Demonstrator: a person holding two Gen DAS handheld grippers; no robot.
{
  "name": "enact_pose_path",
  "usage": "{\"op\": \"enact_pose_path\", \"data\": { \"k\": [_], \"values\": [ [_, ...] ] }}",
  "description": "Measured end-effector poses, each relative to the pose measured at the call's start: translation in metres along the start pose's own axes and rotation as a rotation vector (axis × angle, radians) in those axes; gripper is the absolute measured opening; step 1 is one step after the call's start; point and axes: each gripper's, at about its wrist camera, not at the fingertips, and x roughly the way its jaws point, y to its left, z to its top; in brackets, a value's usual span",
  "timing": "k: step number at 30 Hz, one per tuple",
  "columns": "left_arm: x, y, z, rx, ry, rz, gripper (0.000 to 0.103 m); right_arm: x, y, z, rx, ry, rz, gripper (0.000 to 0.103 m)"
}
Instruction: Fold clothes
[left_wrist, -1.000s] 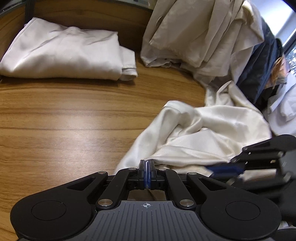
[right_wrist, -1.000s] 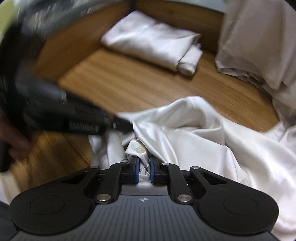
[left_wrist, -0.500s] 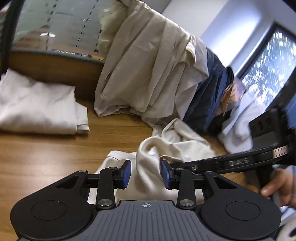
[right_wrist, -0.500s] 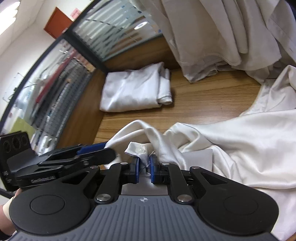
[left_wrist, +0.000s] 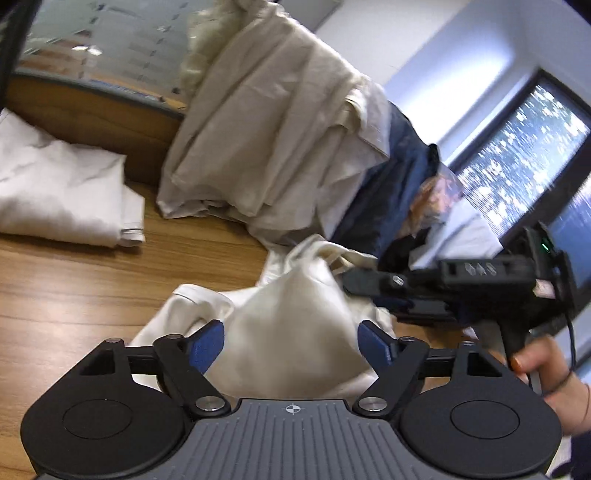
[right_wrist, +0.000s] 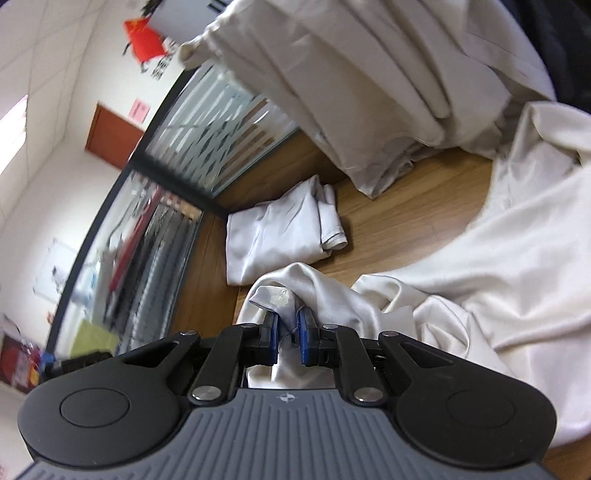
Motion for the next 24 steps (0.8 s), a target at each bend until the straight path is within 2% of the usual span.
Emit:
{"op": "enact_pose_path", "data": {
  "k": [3,6,10,11,13,14,15,18,24],
  "values": [
    [0.006,-0.013,-0.007,0.061,0.027,-0.006,0.096,-0.001,-0.007,-0.003,0.048,-0.005,0.009,0.013],
    [0.019,-0.022,-0.016,0.123,0.046,0.019,0.099,-0.001,-0.010,-0.006,0.089,0.000,0.024,0.013],
    [0.042,-0.027,-0.026,0.172,0.071,0.058,0.099,0.000,-0.012,-0.010,0.156,0.000,0.074,0.013],
    [0.047,-0.028,-0.028,0.176,0.072,0.070,0.095,-0.001,-0.012,-0.011,0.169,-0.002,0.086,0.013],
    [0.054,-0.029,-0.028,0.184,0.072,0.089,0.065,-0.004,-0.011,-0.011,0.189,-0.008,0.112,0.013],
    [0.057,-0.029,-0.028,0.185,0.074,0.098,0.037,-0.006,-0.010,-0.010,0.198,-0.013,0.126,0.013],
    [0.058,-0.028,-0.027,0.174,0.084,0.108,0.019,-0.009,-0.009,-0.010,0.204,-0.022,0.138,0.013],
    [0.055,-0.023,-0.025,0.141,0.073,0.110,0.004,-0.019,-0.004,-0.005,0.192,-0.057,0.150,0.013],
    [0.039,-0.014,-0.025,0.136,0.076,0.161,0.005,-0.036,0.005,0.005,0.141,-0.134,0.140,0.012]
  ]
}}
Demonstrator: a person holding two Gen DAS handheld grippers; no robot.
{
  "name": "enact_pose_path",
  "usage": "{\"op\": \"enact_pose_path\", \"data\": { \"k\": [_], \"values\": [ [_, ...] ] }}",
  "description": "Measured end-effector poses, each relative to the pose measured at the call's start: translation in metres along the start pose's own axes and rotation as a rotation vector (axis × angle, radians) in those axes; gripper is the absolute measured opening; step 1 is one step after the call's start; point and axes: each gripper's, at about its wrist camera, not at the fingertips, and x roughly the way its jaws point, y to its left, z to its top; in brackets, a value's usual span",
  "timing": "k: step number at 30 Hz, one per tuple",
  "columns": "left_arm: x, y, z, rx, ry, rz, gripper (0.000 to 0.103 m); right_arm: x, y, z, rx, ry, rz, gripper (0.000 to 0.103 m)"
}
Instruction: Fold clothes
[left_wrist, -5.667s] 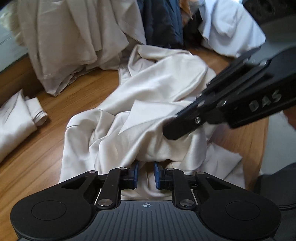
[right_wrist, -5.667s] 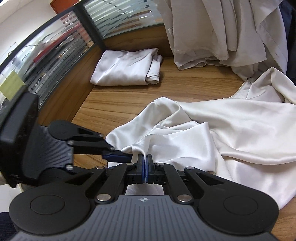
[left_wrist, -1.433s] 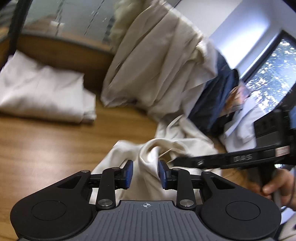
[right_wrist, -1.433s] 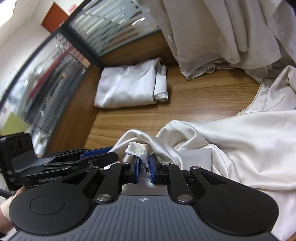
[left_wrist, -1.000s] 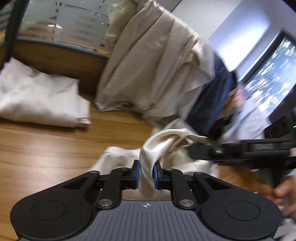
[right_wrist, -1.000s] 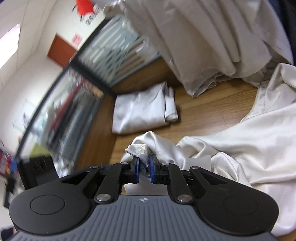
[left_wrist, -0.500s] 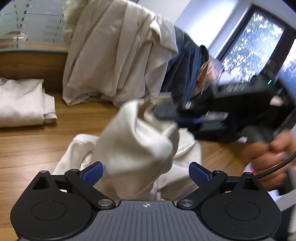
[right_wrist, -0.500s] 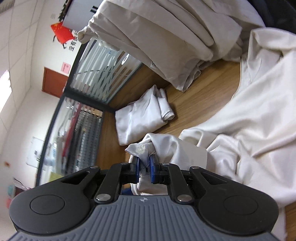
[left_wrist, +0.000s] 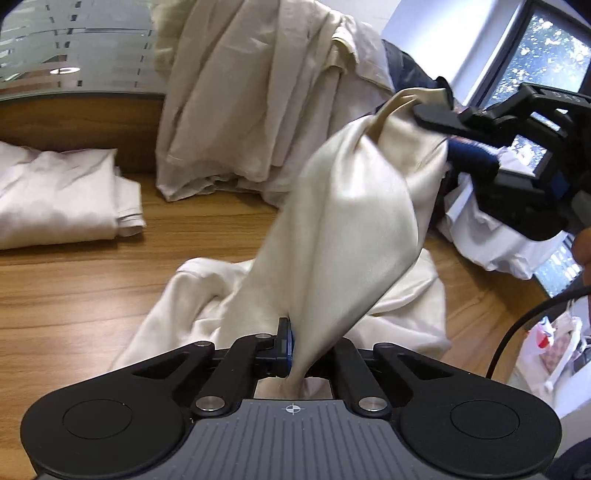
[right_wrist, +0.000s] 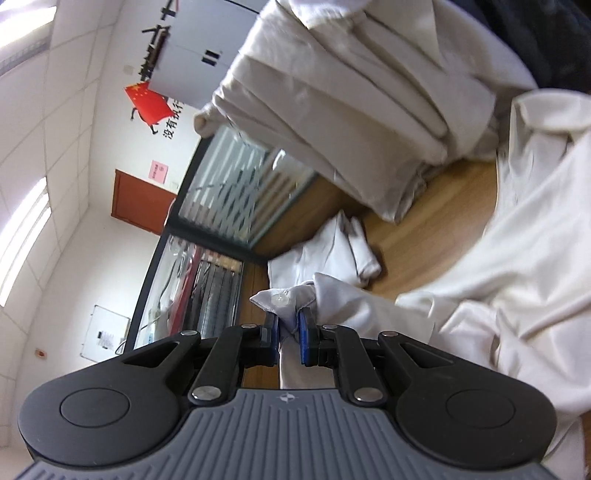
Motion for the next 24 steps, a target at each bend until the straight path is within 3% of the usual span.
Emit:
{"op": "enact_pose_path", "data": {
  "k": [8,11,14,18,21,24],
  "values": [
    [-0.011,0.028,-0.009,-0.114,0.043,0.061,0.005,0.006,-0.008,-0.008,-0.069,0.030,-0.075,0.012],
    [-0.012,0.030,-0.014,-0.104,0.063,0.078,0.005,0.014,-0.018,-0.017,-0.191,0.070,-0.220,0.013],
    [-0.009,0.029,-0.020,-0.085,0.105,0.105,0.005,0.028,-0.035,-0.031,-0.310,0.186,-0.381,0.014],
    [-0.003,0.034,-0.029,-0.099,0.146,0.127,0.005,0.030,-0.055,-0.048,-0.400,0.274,-0.530,0.014],
    [-0.002,0.036,-0.033,-0.105,0.161,0.119,0.005,0.019,-0.063,-0.049,-0.407,0.288,-0.545,0.014],
    [0.000,0.037,-0.034,-0.099,0.174,0.116,0.005,0.016,-0.060,-0.047,-0.435,0.322,-0.505,0.014]
  ]
}}
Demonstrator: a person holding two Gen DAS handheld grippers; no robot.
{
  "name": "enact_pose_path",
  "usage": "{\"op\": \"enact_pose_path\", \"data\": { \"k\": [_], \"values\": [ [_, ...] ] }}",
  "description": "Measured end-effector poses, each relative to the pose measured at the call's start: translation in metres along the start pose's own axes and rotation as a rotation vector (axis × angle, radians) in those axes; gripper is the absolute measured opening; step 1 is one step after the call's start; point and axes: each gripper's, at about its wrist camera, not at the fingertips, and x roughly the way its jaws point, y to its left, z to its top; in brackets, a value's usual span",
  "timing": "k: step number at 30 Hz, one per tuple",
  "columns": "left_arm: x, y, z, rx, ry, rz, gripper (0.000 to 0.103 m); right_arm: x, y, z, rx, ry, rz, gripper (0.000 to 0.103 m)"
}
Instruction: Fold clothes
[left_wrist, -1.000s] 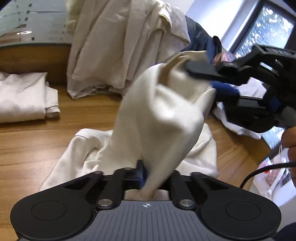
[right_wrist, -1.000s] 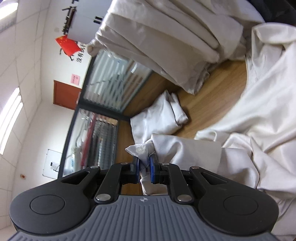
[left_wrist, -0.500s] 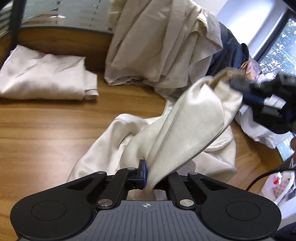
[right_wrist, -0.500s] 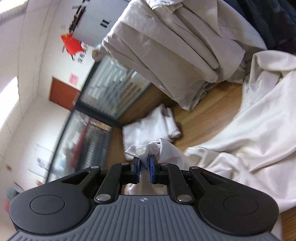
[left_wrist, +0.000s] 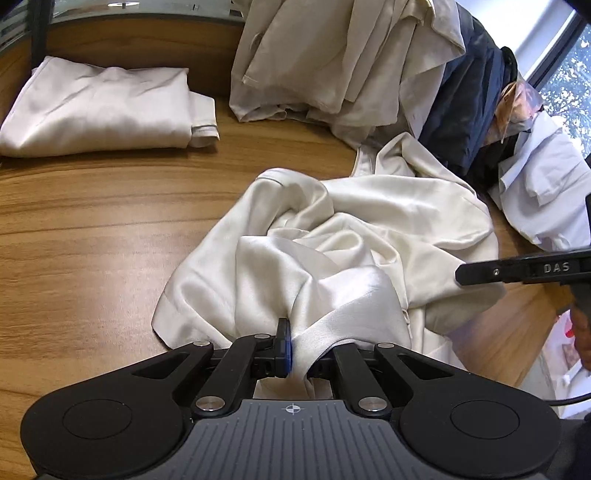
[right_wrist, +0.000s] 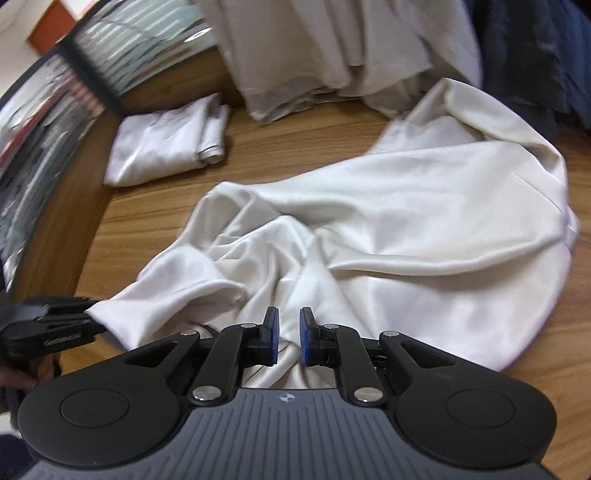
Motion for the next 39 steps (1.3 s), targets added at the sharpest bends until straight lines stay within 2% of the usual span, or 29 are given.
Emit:
{"op": "enact_pose_path", "data": {
  "k": [6,11,16,19,21,25,26,27,28,30,35,39],
  "values": [
    [-0.002,0.001,0.001,-0.006,0.006,0.003,0.005,0.017,0.026,0.007,-0.145,0.060,0.080,0.014],
    [-0.004,0.002,0.003,-0.018,0.004,0.007,0.005,0.043,0.055,0.008,-0.280,0.120,0.103,0.014],
    [-0.004,0.002,0.006,-0.033,0.002,0.008,0.005,0.064,0.072,0.004,-0.412,0.181,0.098,0.017],
    [-0.003,0.003,0.008,-0.049,0.001,0.002,0.005,0.071,0.081,0.002,-0.483,0.193,0.082,0.028],
    [-0.003,0.004,0.010,-0.058,0.002,-0.004,0.005,0.075,0.086,0.002,-0.516,0.197,0.072,0.031],
    [-0.003,0.002,0.013,-0.064,0.000,-0.017,0.005,0.086,0.097,0.001,-0.574,0.208,0.059,0.031],
    [-0.003,0.001,0.013,-0.061,-0.003,-0.015,0.005,0.090,0.098,0.001,-0.578,0.211,0.054,0.027],
    [-0.004,0.001,0.014,-0.059,-0.005,-0.010,0.005,0.093,0.099,0.001,-0.580,0.211,0.048,0.024],
    [-0.004,0.001,0.015,-0.060,-0.008,-0.004,0.005,0.095,0.098,0.002,-0.572,0.203,0.037,0.015],
    [-0.006,0.003,0.016,-0.077,-0.020,0.019,0.005,0.092,0.093,0.006,-0.538,0.176,0.022,0.005],
    [-0.012,0.018,0.017,-0.138,-0.043,0.068,0.005,0.059,0.067,0.019,-0.390,0.061,0.017,0.003],
    [-0.012,0.026,0.018,-0.147,-0.045,0.085,0.005,0.019,0.027,0.032,-0.134,-0.063,0.055,0.003]
  ]
}}
